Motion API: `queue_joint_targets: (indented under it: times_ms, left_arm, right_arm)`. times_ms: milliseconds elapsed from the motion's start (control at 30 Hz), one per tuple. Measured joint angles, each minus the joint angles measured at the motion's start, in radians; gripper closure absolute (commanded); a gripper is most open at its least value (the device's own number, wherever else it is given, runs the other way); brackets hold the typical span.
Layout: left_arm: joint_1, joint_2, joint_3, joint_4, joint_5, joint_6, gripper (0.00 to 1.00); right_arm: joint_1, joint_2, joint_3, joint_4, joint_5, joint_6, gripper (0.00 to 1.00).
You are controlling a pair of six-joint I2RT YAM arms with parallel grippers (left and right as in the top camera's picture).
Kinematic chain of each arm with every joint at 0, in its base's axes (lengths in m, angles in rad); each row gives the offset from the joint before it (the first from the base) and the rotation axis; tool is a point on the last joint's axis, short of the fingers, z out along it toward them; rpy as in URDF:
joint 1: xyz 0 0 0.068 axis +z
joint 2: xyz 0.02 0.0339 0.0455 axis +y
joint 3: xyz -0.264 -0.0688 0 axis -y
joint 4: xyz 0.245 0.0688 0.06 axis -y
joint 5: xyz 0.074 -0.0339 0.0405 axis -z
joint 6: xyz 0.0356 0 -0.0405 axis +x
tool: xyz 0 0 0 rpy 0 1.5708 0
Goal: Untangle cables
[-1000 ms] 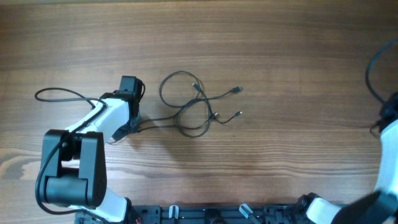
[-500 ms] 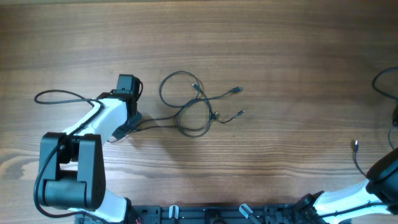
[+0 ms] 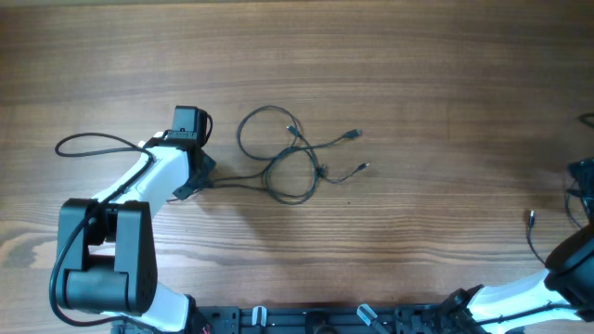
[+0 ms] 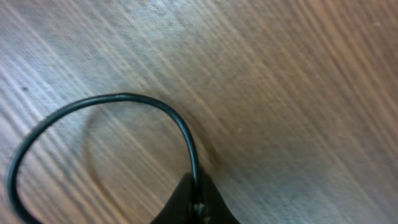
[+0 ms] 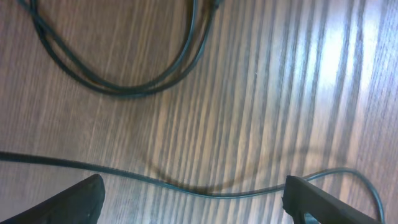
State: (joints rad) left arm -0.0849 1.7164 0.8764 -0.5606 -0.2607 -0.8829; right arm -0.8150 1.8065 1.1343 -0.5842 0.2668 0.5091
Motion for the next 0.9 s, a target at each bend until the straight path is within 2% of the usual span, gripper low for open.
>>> queue_joint_targets:
  times_ms: [100, 133, 167, 200, 267, 300, 367, 467, 567, 667, 733, 767, 833, 867, 900]
  left_arm:
    - [-0.001, 0.001, 0.000, 0.027, 0.017, 0.000, 0.94]
    - [-0.001, 0.001, 0.000, 0.028, 0.020, 0.000, 0.94]
    - [-0.001, 0.002, 0.000, 0.028, 0.020, 0.000, 0.94]
    - [-0.001, 0.002, 0.000, 0.029, 0.021, 0.000, 0.94]
    - [-0.001, 0.002, 0.000, 0.030, 0.023, 0.000, 0.93]
    - [-0.001, 0.002, 0.000, 0.030, 0.023, 0.000, 0.93]
    - [-0.001, 0.002, 0.000, 0.031, 0.024, 0.000, 0.93]
    - [-0.001, 0.002, 0.000, 0.031, 0.024, 0.000, 0.93]
    - [-0.001, 0.002, 0.000, 0.031, 0.024, 0.000, 0.93]
    - [-0.001, 0.002, 0.003, 0.020, 0.027, 0.000, 0.94]
    - [-0.001, 0.002, 0.005, 0.011, 0.032, -0.003, 0.94]
    - [-0.001, 0.002, 0.006, 0.008, 0.034, -0.003, 0.94]
    - [-0.001, 0.002, 0.006, 0.007, 0.035, -0.003, 0.93]
    - [-0.001, 0.002, 0.006, 0.007, 0.035, -0.003, 0.93]
    - [-0.001, 0.002, 0.006, 0.007, 0.035, -0.003, 0.93]
  right_arm:
    - [0.000, 0.000, -0.101, 0.118, -0.038, -0.130, 0.08]
    - [0.000, 0.000, -0.145, 0.172, -0.086, -0.202, 0.14]
    - [0.000, -0.003, -0.174, 0.212, -0.124, -0.248, 0.22]
    - [0.000, -0.009, -0.193, 0.241, -0.154, -0.276, 0.38]
    - [0.001, -0.024, -0.220, 0.272, -0.183, -0.326, 0.79]
    - [0.000, -0.029, -0.229, 0.277, -0.191, -0.339, 0.96]
    - [0.000, -0.030, -0.235, 0.300, -0.200, -0.354, 0.96]
    - [0.000, -0.029, -0.246, 0.358, -0.256, -0.339, 0.96]
    - [0.001, -0.024, -0.218, 0.371, -0.424, -0.327, 0.96]
    - [0.001, -0.030, -0.038, 0.381, -0.513, -0.309, 0.96]
    - [0.001, -0.069, 0.056, 0.381, -0.462, -0.305, 0.96]
    - [0.001, -0.098, 0.080, 0.384, -0.429, -0.305, 0.91]
    - [0.002, -0.143, 0.094, 0.379, -0.288, -0.302, 0.33]
    - [0.002, -0.150, 0.097, 0.353, -0.240, -0.301, 0.14]
    - [0.000, -0.150, 0.099, 0.317, -0.211, -0.303, 0.09]
